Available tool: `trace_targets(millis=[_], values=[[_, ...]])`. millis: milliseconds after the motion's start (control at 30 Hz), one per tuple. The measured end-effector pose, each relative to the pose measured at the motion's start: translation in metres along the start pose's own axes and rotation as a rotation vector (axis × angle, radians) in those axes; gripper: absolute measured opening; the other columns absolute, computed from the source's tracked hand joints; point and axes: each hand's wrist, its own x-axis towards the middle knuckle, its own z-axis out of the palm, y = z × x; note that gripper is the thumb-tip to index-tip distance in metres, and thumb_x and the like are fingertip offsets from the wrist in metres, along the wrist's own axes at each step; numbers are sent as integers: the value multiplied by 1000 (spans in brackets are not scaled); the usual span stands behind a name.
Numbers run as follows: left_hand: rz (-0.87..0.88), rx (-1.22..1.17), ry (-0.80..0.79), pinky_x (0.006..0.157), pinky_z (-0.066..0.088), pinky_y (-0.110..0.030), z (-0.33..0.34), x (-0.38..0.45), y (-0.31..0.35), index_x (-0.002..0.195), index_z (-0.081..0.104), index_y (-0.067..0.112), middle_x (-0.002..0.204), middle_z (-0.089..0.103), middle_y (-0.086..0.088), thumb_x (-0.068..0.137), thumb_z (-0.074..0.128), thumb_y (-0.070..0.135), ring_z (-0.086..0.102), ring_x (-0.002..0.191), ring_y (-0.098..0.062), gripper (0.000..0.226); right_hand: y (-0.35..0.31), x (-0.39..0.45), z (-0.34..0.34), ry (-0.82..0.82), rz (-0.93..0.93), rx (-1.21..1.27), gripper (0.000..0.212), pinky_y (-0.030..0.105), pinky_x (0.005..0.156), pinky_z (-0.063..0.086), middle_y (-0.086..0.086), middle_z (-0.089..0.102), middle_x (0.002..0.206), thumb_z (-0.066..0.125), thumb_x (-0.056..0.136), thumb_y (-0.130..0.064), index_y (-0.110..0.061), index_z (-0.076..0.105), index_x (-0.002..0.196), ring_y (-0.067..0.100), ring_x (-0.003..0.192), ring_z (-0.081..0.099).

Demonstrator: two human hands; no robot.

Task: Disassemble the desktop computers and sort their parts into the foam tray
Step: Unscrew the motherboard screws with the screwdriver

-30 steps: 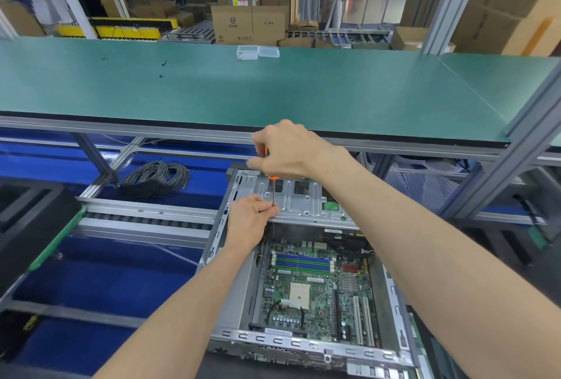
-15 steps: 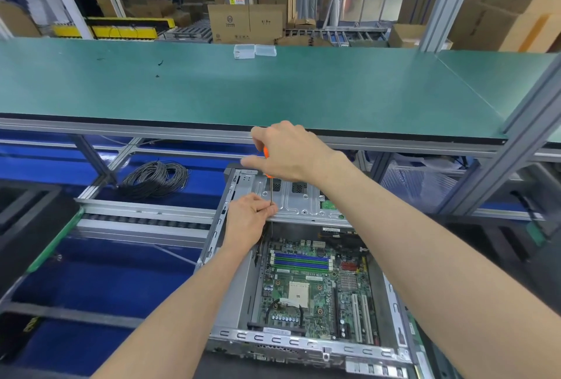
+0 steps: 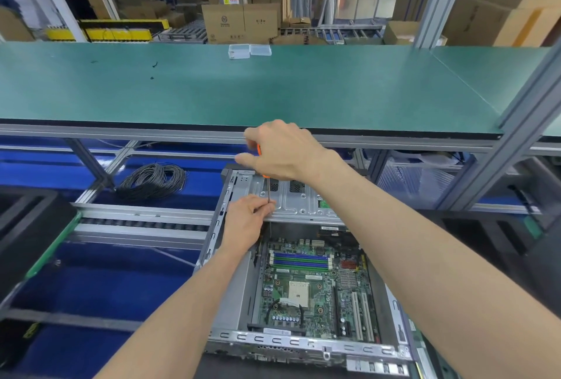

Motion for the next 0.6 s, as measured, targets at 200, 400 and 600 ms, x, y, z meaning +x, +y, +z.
trace_targets(millis=[200, 400, 600], values=[[11, -9, -5, 90, 55, -33, 1, 1, -3, 101, 79, 15, 89, 72, 9, 94, 68, 12, 67, 86, -5, 14, -5, 5, 1, -34, -16, -52, 12, 37, 60, 39, 3, 38, 78, 53, 91, -18, -12, 56, 100, 35, 81, 49], [-40, -159, -56, 96, 56, -35, 0, -1, -1, 109, 76, 19, 98, 76, 7, 98, 60, 8, 71, 95, -5, 22, 0, 2, -9, -132, -40, 75, 38, 32, 71, 46, 0, 57, 87, 55, 74, -8, -13, 62, 111, 29, 92, 57], [-45, -82, -55, 88, 54, -31, 0, 0, 0, 87, 76, 25, 85, 75, 13, 98, 60, 11, 69, 88, -8, 24, -2, 0, -7, -44, 27, -69, 28, 37, 69, 34, 2, 48, 87, 58, 90, -45, -18, 53, 96, 31, 82, 50]])
